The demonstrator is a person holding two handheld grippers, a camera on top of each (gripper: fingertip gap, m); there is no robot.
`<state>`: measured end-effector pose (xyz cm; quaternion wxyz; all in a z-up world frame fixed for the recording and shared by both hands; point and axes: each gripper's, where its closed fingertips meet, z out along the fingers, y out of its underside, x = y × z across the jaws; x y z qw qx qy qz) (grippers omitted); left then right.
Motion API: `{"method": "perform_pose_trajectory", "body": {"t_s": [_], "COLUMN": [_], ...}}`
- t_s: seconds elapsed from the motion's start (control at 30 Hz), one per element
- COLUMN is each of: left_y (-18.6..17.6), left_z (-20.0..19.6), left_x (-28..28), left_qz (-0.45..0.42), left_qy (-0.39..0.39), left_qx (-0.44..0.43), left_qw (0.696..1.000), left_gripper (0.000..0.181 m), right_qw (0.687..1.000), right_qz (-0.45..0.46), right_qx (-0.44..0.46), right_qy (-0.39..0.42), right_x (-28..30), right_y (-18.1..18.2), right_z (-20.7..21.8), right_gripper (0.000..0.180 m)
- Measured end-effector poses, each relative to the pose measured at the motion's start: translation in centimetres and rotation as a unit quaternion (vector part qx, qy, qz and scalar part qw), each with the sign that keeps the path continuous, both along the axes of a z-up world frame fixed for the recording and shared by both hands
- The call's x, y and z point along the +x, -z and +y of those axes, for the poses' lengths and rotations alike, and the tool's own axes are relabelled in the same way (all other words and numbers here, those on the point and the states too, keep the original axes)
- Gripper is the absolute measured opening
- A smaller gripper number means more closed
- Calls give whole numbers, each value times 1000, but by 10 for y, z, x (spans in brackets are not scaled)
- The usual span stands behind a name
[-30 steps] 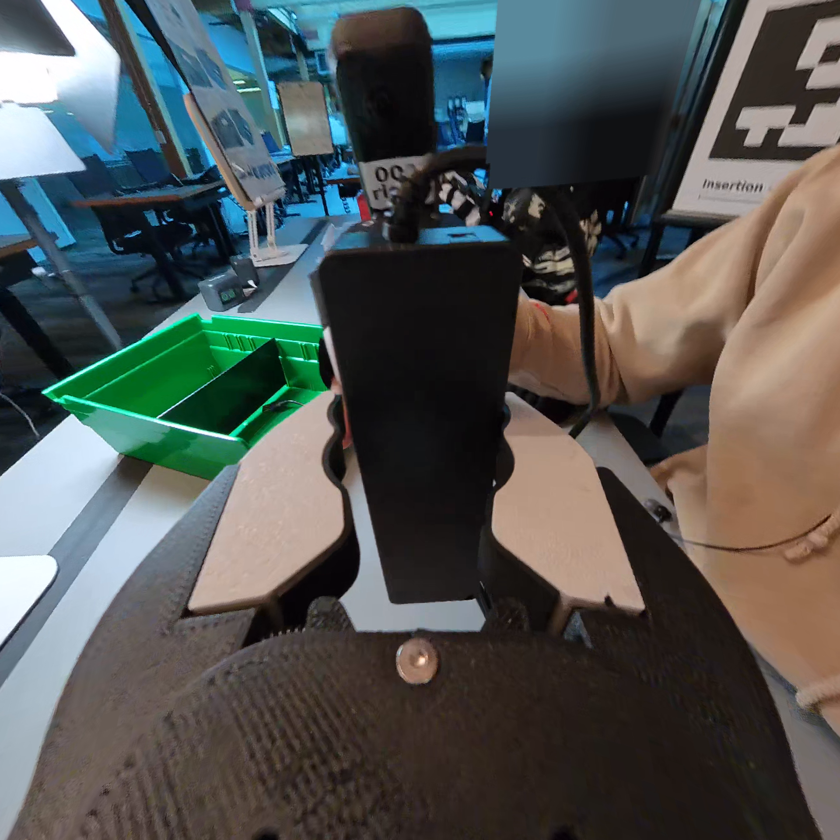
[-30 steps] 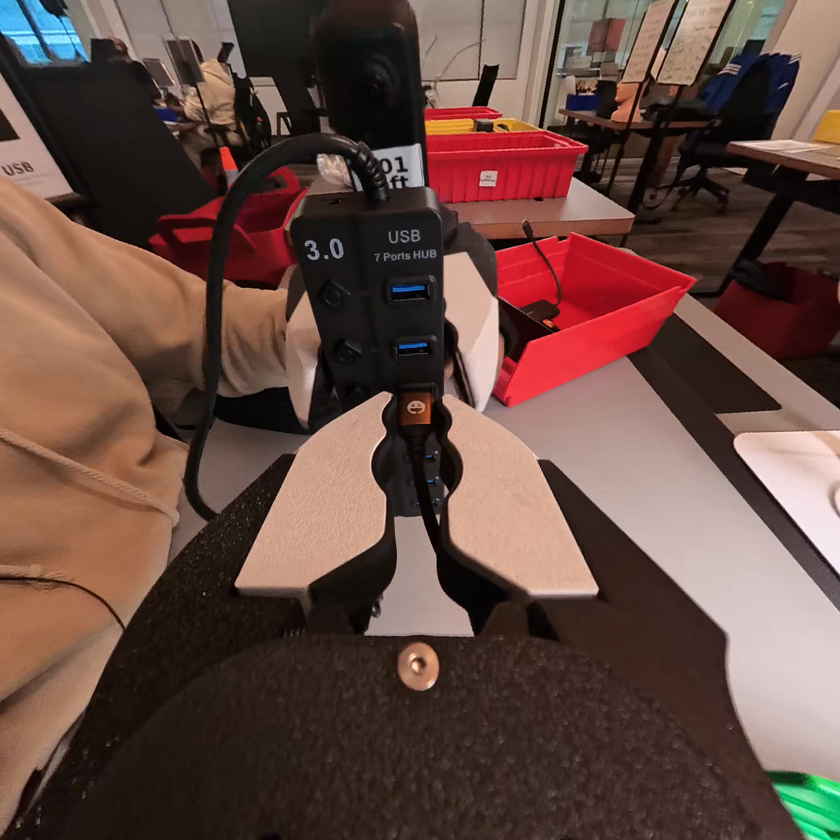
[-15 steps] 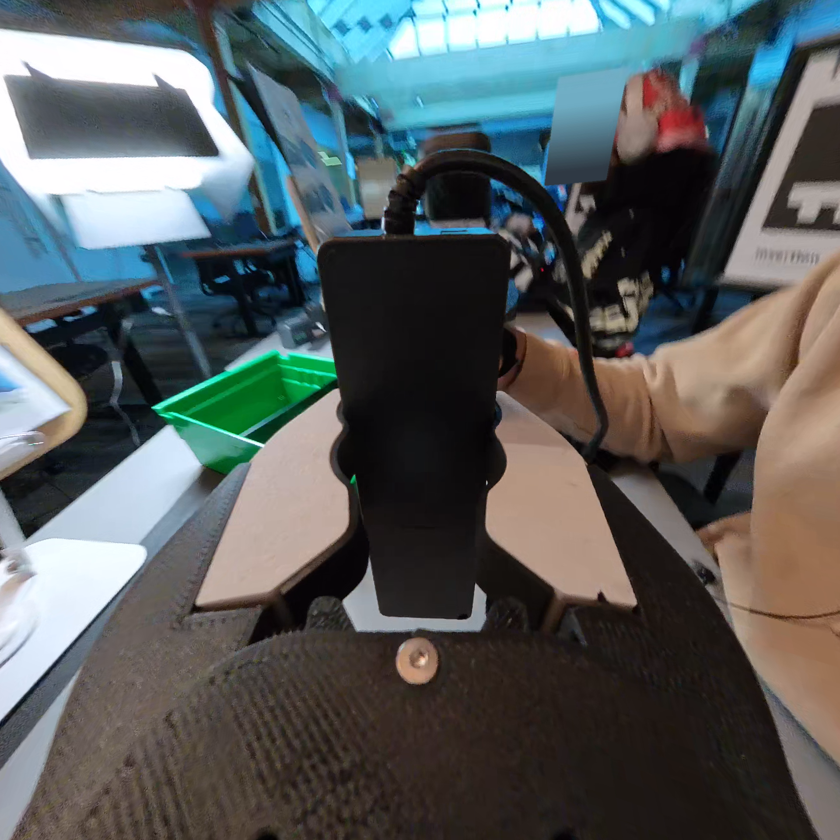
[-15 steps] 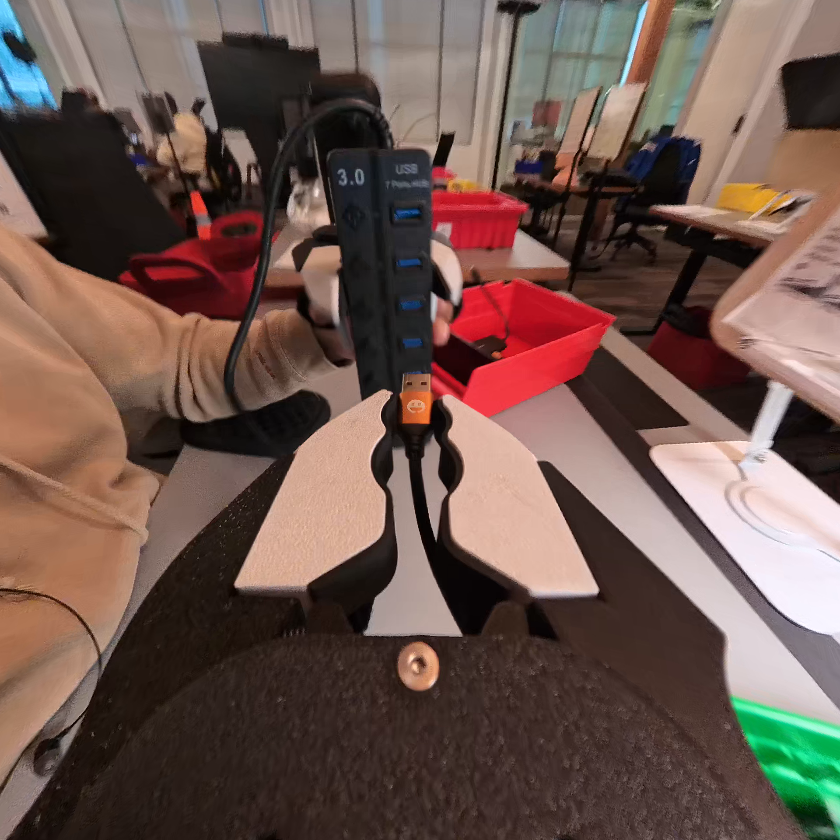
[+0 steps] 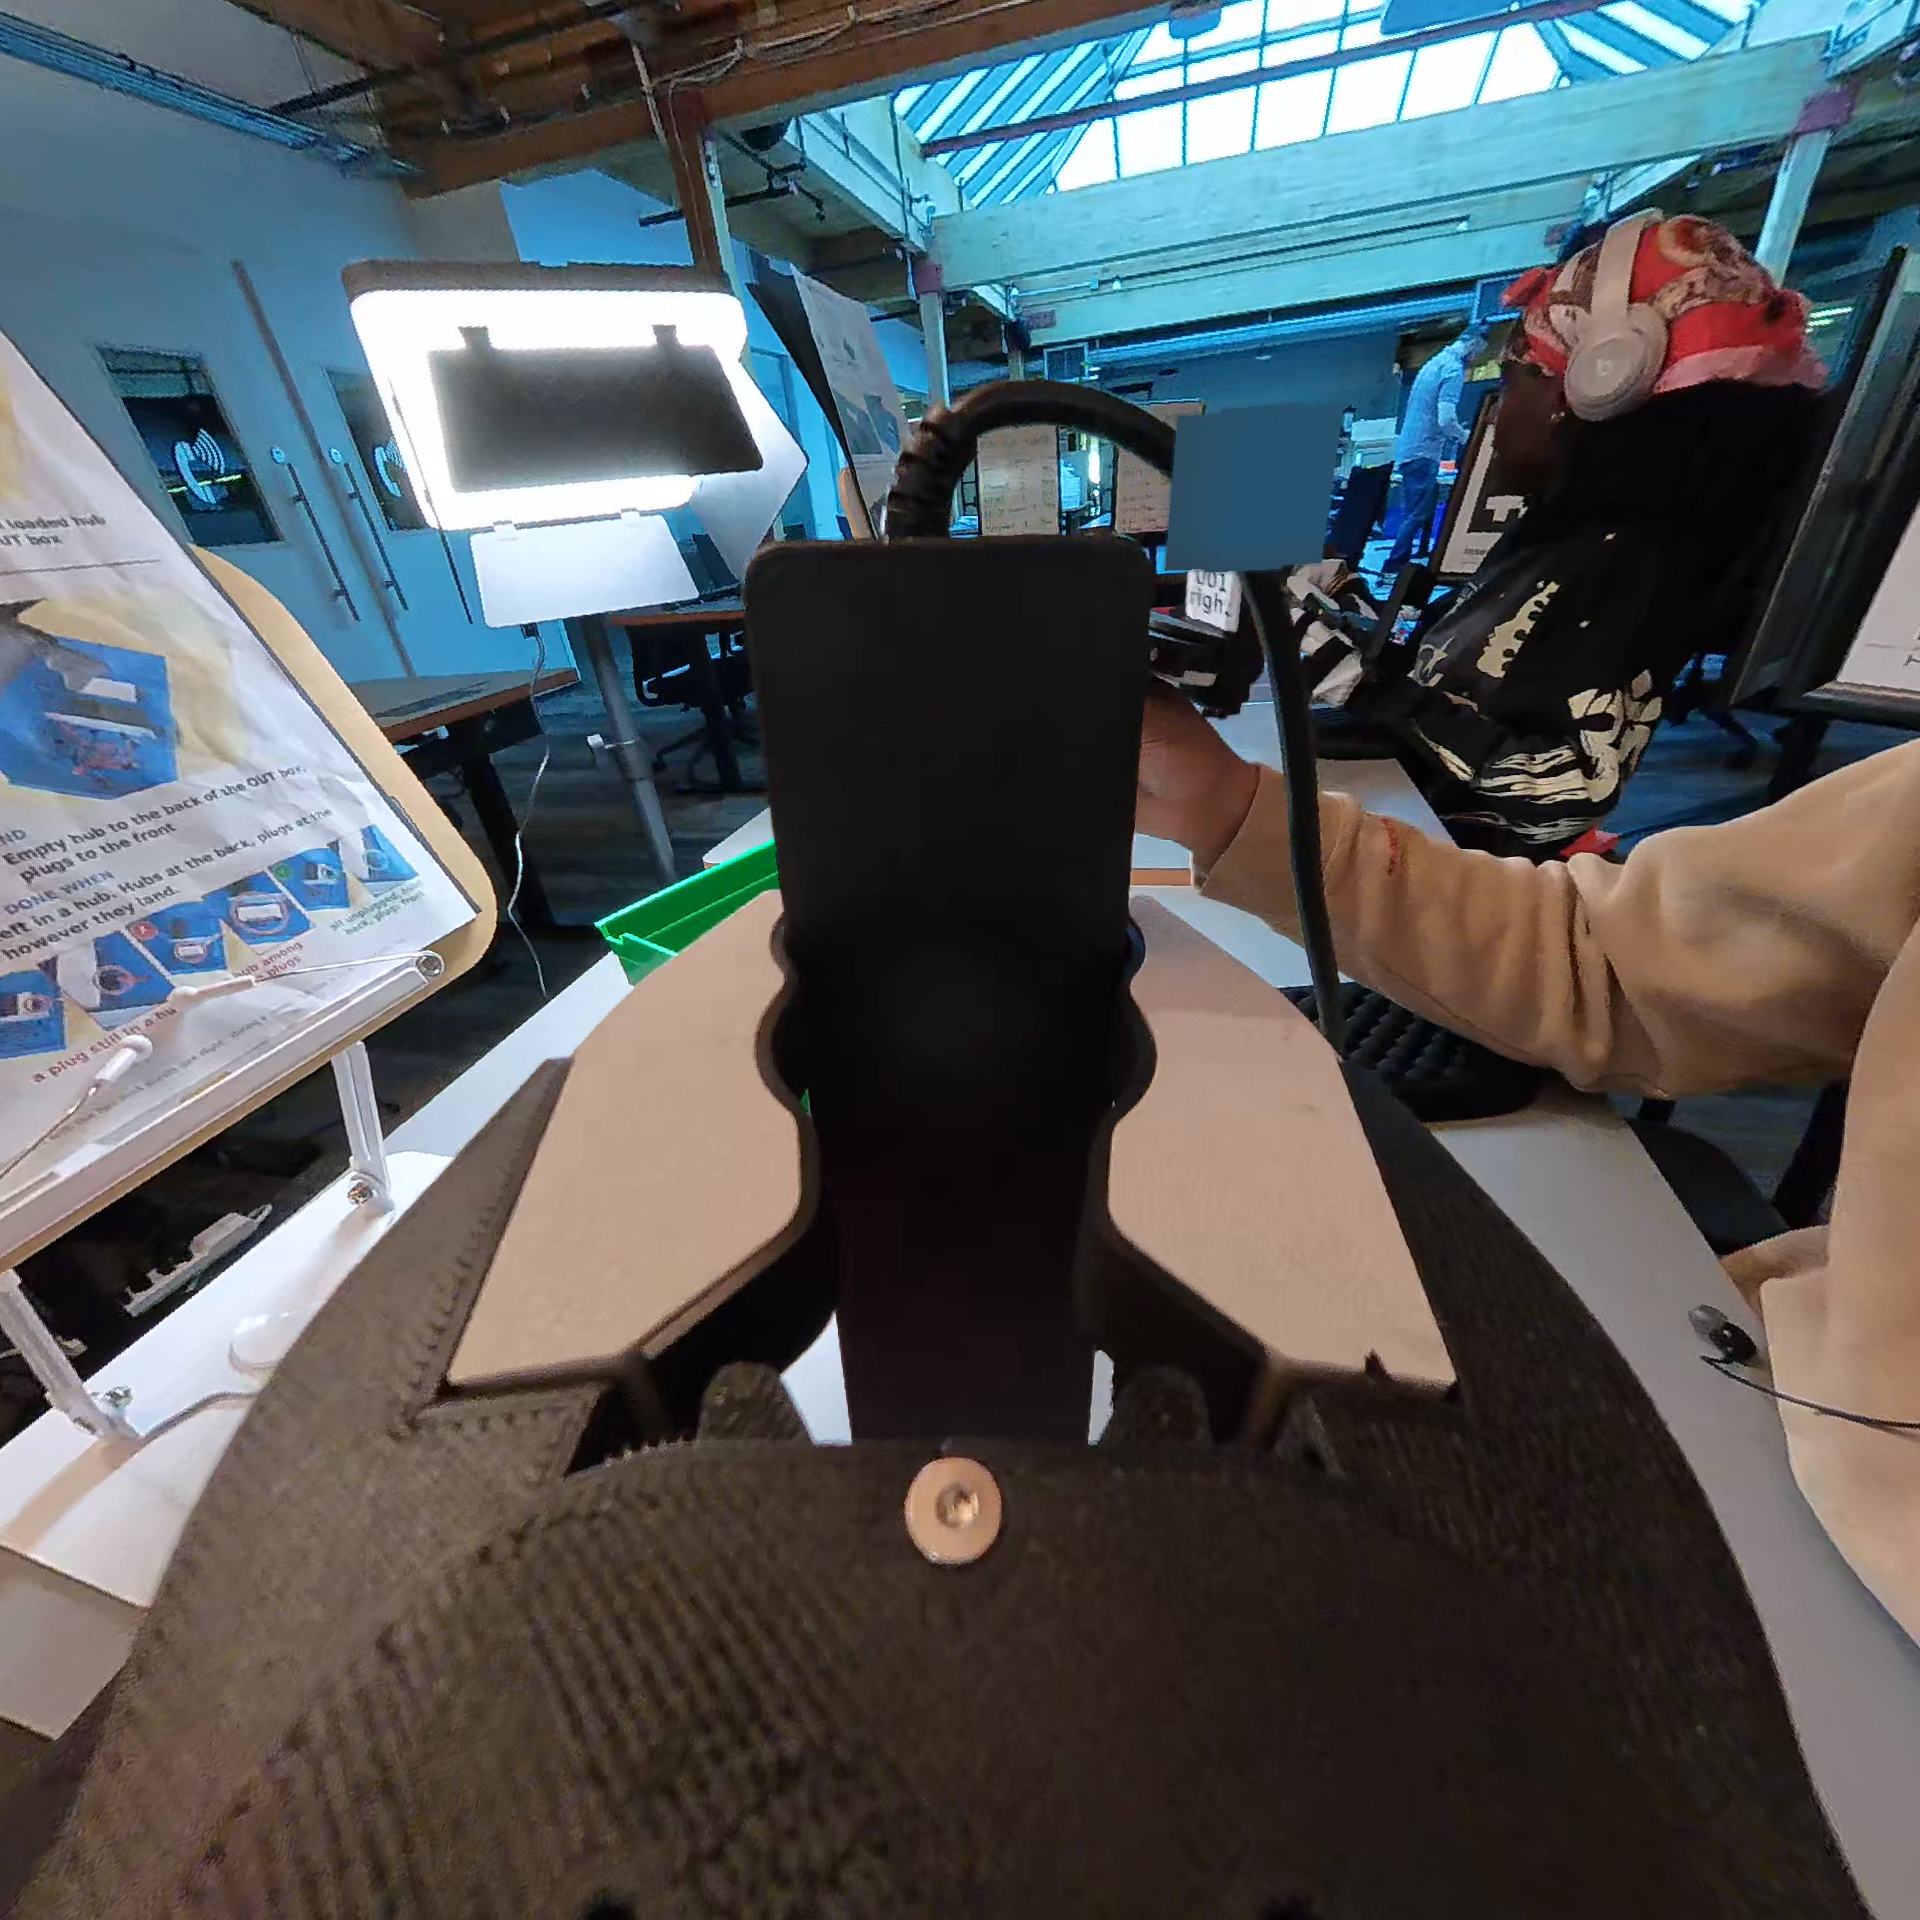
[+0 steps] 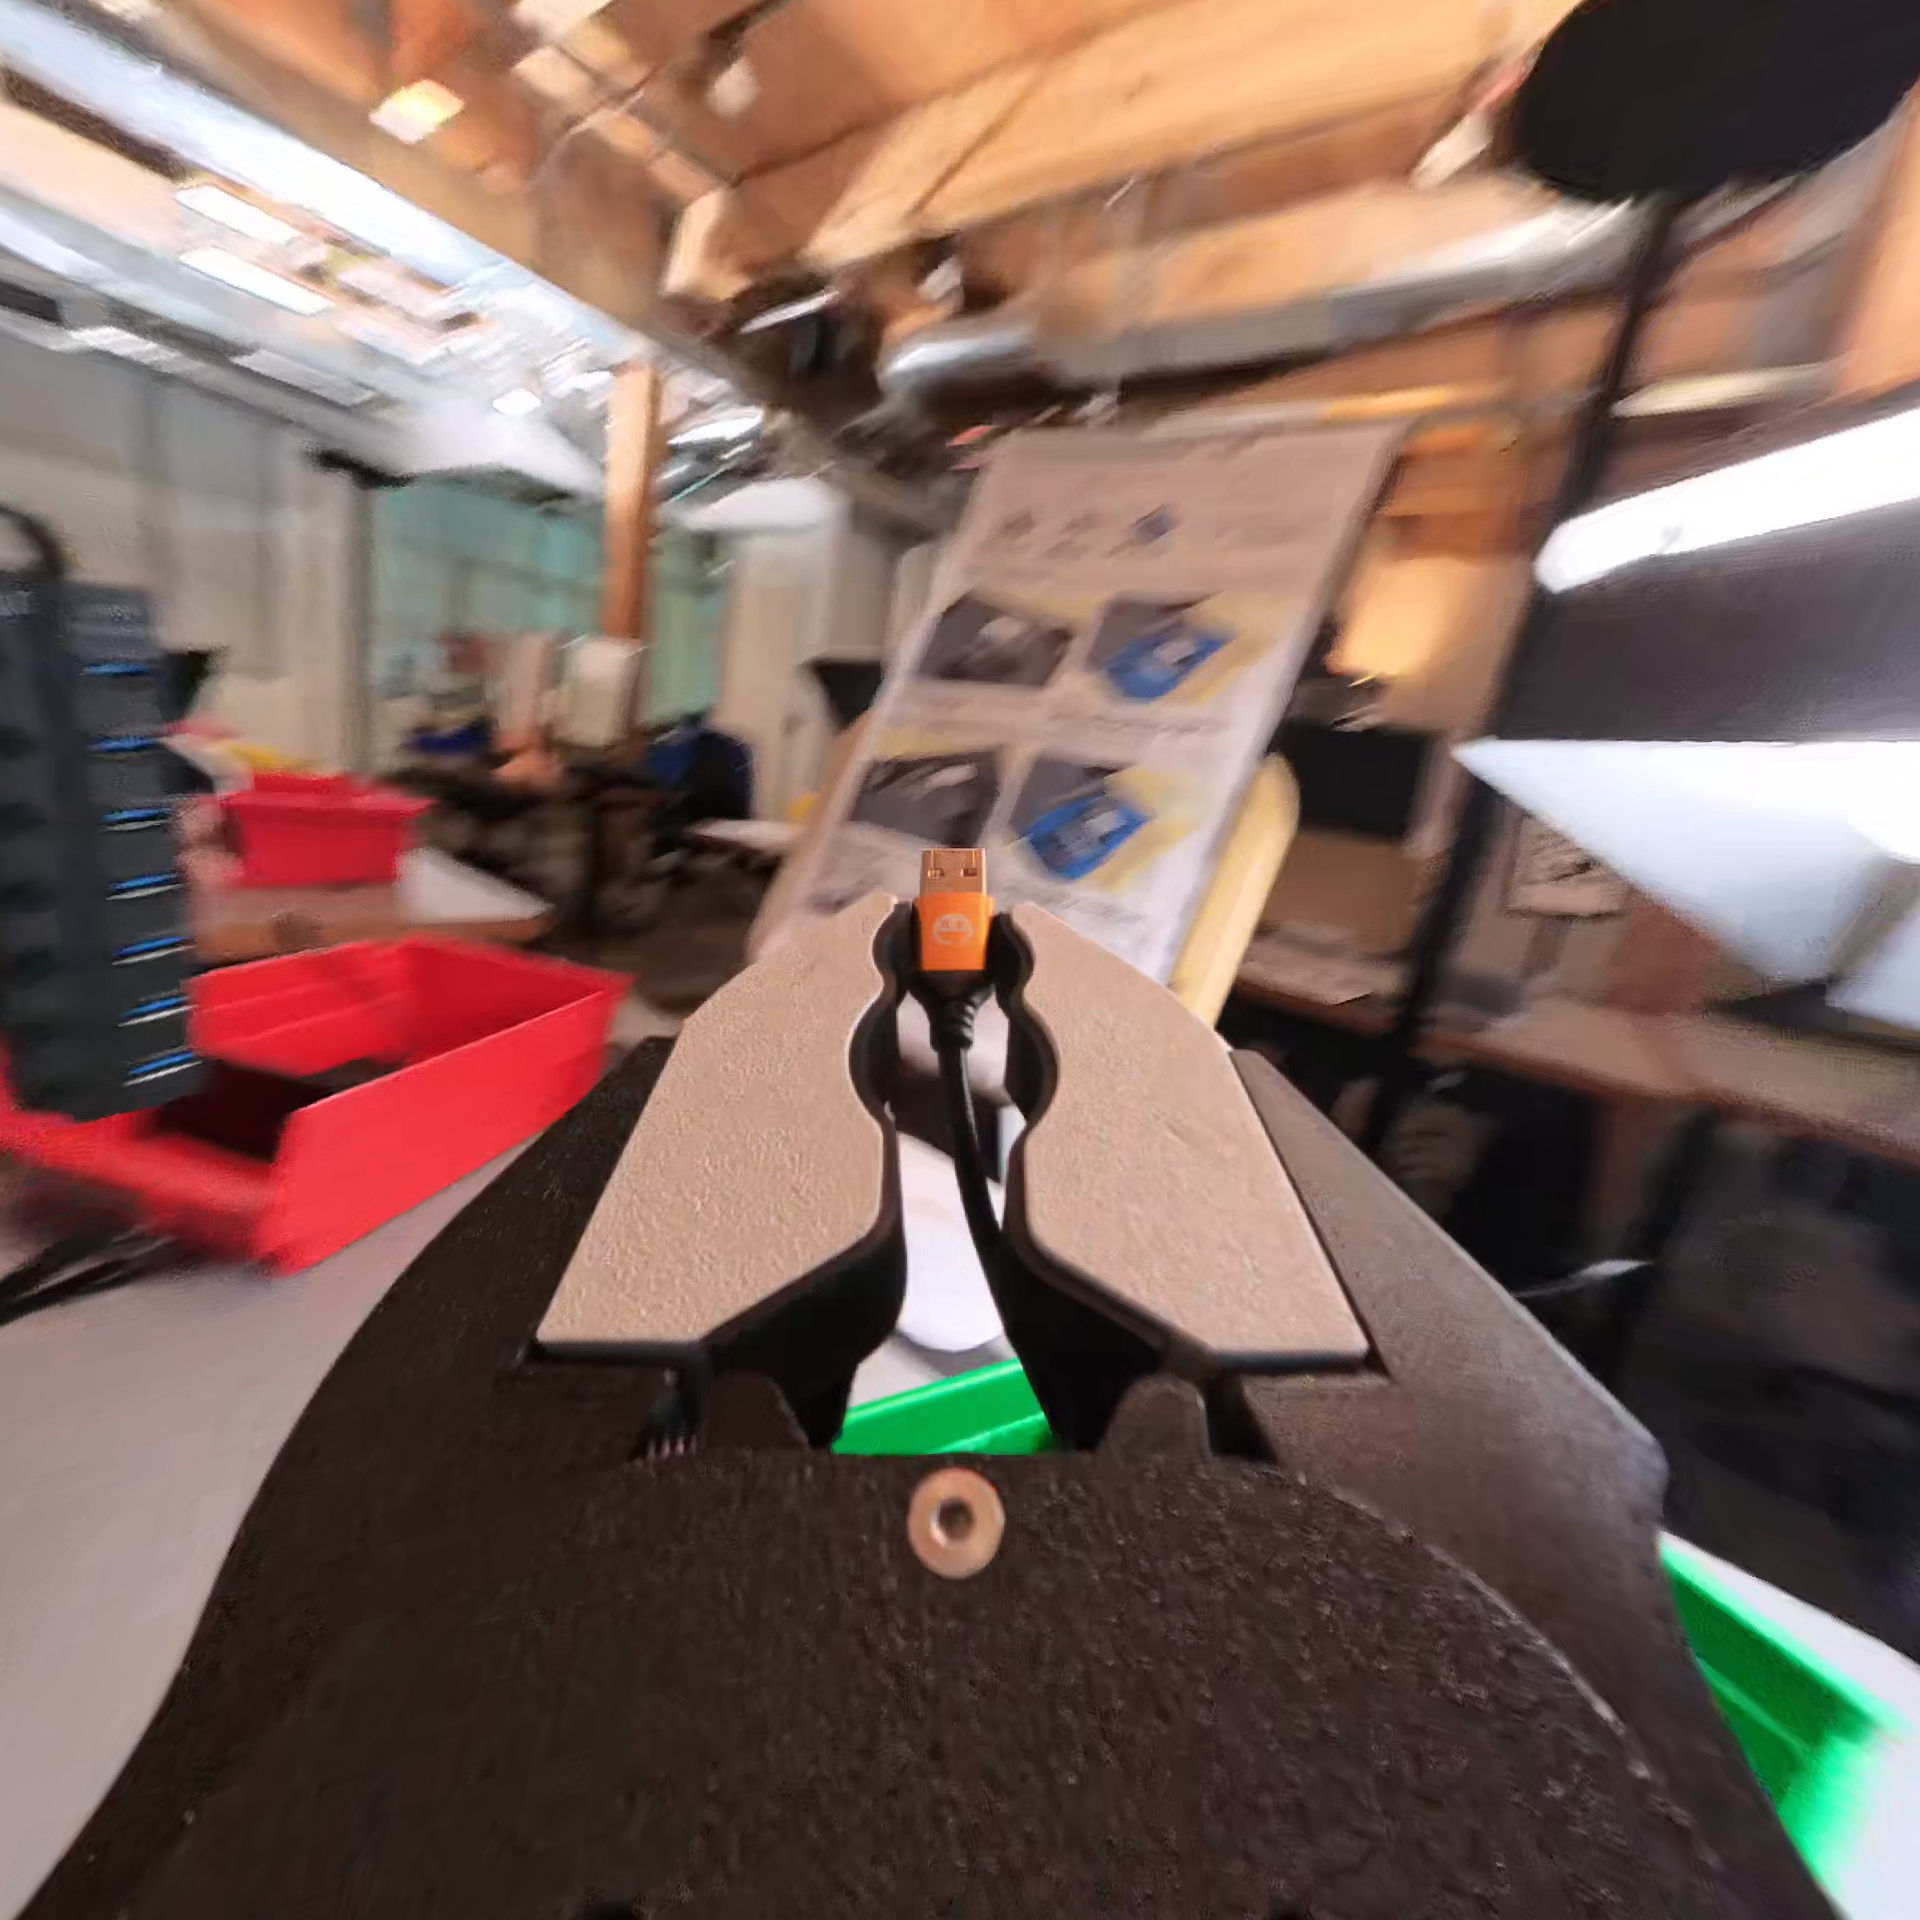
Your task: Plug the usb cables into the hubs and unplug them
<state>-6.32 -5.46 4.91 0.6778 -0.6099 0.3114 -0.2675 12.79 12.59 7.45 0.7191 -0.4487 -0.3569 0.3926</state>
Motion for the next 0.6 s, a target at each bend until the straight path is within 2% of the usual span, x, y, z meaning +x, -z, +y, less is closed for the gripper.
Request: {"method": "perform_pose_trajectory", "body": {"t_s": [0.07, 0.17, 0.27, 0.33, 0.4, 0.47, 0.6], "left_y": [0, -1, 1, 3, 4, 5, 7], "left_z": [1, 1, 2, 2, 3, 3, 4], "left_x": [-2, -4, -3, -2, 0, 1, 2], "left_qz": [-3, -6, -3, -1, -3, -3, -4], "left_qy": [-3, -5, -4, -2, 1, 4, 7], "left_qx": [0, 1, -1, -3, -5, -8, -12], "left_qw": [1000, 1000, 1000, 1000, 1000, 1000, 1000], "left_gripper": [56, 56, 56, 55, 55, 55, 56], "right_qw": [995, 986, 979, 956, 940, 935, 959], "right_qz": [40, -7, -140, -243, -287, -303, -239], "right_qx": [29, 45, -44, -136, -157, -153, -117], "right_qy": [84, 162, 138, 89, 93, 104, 95], "right_x": [24, 33, 9, -8, -13, -14, -15], "right_y": [-4, 18, 72, 119, 141, 142, 103], "right_z": [19, 46, 69, 72, 75, 75, 62], "right_gripper": [16, 15, 16, 15, 32, 44, 46]}}
